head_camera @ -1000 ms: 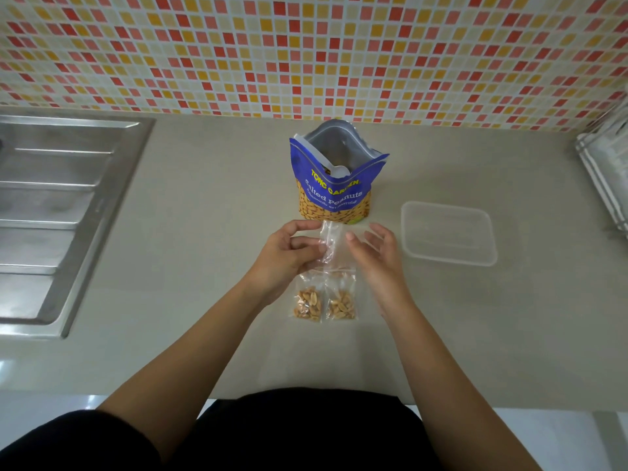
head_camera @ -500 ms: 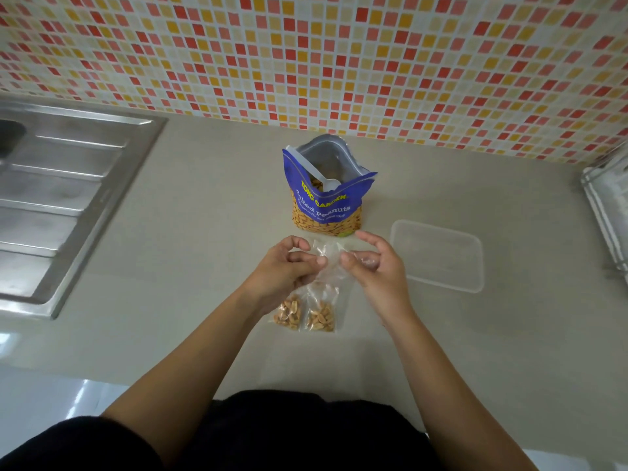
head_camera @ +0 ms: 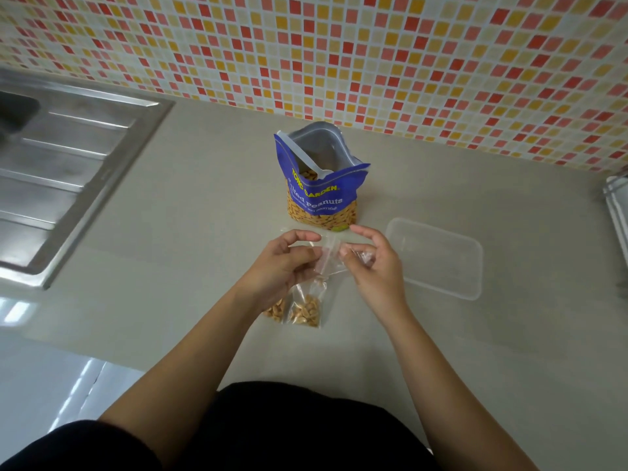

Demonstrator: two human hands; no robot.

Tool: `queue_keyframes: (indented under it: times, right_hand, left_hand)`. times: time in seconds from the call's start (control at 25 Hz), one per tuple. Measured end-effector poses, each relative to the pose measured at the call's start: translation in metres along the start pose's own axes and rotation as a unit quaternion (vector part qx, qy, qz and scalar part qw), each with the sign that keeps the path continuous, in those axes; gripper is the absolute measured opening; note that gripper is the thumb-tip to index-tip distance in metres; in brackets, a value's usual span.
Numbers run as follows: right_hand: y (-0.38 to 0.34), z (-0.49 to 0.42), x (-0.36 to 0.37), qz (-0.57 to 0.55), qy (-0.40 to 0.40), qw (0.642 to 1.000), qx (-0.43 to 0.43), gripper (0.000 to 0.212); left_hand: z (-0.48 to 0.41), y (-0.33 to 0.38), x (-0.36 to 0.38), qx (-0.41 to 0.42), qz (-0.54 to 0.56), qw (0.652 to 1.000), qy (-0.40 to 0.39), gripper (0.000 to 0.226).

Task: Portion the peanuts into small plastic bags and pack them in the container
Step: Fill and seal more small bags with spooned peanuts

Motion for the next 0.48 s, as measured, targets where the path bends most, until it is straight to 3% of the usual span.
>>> queue_keyframes:
  times: [0.28, 0.48]
  right_hand:
    - [0.002, 0.003, 0.011, -0.075, -0.022, 0.996, 0.050, 0.038]
    - [0.009, 0.004, 0.012, -0.081, -0.007, 0.993, 0.083, 0.041]
  left_hand:
    - [0.009, 0.014, -0.006, 0.142, -0.117, 0.979, 0.082, 0.027]
    - [0.006, 0.009, -0.009, 0.122, -0.084, 0.986, 0.081, 0.029]
Point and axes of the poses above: each hand's wrist, its own z-axis away from the middle knuckle, its own x-axis out of the palm, y = z × x, the point moved 5 cm from there along -z, towards the middle knuckle, and after that the axes turned 15 degrees about y, right-handed, at the moved point
